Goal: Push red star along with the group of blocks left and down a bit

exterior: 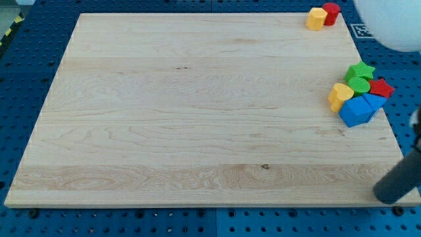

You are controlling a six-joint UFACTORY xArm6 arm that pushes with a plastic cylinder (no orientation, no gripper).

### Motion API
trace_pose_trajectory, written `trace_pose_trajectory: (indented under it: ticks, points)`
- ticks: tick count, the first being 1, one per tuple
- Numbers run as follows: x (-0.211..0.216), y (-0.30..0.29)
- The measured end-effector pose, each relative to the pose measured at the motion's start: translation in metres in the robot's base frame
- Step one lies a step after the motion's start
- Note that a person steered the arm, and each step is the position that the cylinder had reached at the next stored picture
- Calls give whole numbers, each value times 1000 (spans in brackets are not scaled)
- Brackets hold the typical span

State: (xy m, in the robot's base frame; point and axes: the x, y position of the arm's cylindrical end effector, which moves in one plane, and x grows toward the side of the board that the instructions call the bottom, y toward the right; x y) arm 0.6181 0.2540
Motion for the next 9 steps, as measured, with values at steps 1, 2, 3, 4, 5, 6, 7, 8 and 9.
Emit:
trace_pose_trajectory:
  ticks: [1, 2, 3, 4, 5, 6, 7, 8, 9]
  points:
    - [0, 27]
    - [-1, 64]
    - [-5, 89]
    - [-15, 91]
    - [-23, 91]
    - [-23, 91]
    - [-37, 91]
    - [-60, 90]
    - [-64, 91]
